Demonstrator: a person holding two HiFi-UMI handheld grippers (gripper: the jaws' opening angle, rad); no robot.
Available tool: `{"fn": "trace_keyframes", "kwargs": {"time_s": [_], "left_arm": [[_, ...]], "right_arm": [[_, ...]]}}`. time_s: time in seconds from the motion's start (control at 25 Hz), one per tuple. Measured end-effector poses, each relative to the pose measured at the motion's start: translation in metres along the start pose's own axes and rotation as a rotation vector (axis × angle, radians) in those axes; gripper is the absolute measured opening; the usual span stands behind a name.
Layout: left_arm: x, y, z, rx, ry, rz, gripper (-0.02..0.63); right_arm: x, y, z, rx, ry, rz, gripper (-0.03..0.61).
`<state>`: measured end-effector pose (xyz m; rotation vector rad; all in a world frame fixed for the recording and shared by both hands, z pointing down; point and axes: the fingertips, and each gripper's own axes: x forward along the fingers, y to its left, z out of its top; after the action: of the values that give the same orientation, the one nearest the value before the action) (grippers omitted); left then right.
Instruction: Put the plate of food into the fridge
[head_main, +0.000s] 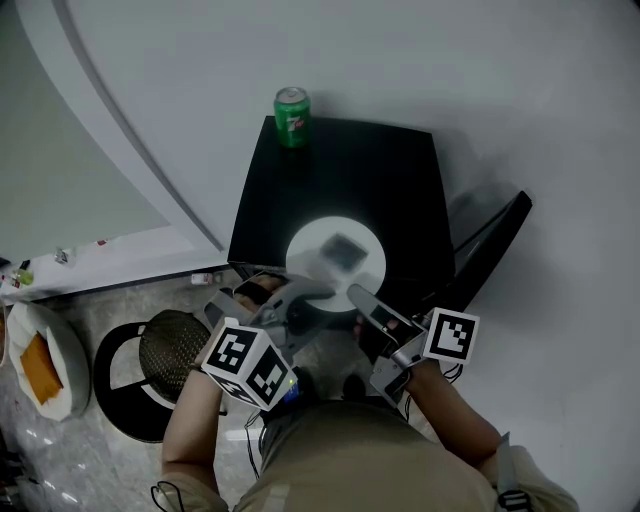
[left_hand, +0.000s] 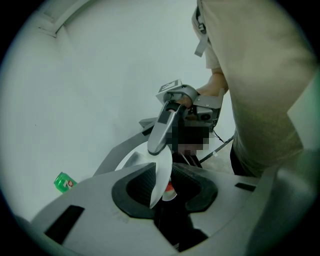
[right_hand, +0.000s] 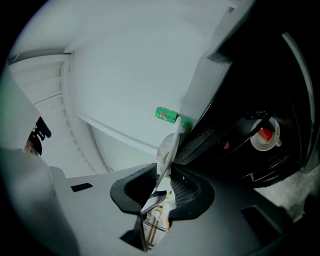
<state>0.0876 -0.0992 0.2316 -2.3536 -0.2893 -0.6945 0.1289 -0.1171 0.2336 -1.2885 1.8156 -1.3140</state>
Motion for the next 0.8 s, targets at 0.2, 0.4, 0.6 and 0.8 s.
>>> {"fn": "trace_keyframes", "kwargs": {"time_s": [0.2, 0.4, 0.6, 0.8], "left_arm": [[-0.003, -0.006, 0.001, 0.005, -0.004, 0.003, 0.100], [-0.007, -0.014, 0.000, 0.014, -0.010, 0.000, 0.100], [-0.016, -0.022, 0.002, 0.019, -0.019, 0.002, 0.097], [-0.024, -0.033, 0.003, 0.029, -0.030, 0.003, 0.095]], "right_arm": [[-0.003, -0.001, -0.006, 0.047, 0.001, -0.002, 0.084], [-0.005, -0.001, -0.015, 0.108, -0.007, 0.007, 0.071], [-0.007, 0.003, -0.024, 0.122, -0.006, 0.005, 0.067], [-0.010, 0.006, -0.036, 0.144, -0.019, 0.010, 0.063]]}}
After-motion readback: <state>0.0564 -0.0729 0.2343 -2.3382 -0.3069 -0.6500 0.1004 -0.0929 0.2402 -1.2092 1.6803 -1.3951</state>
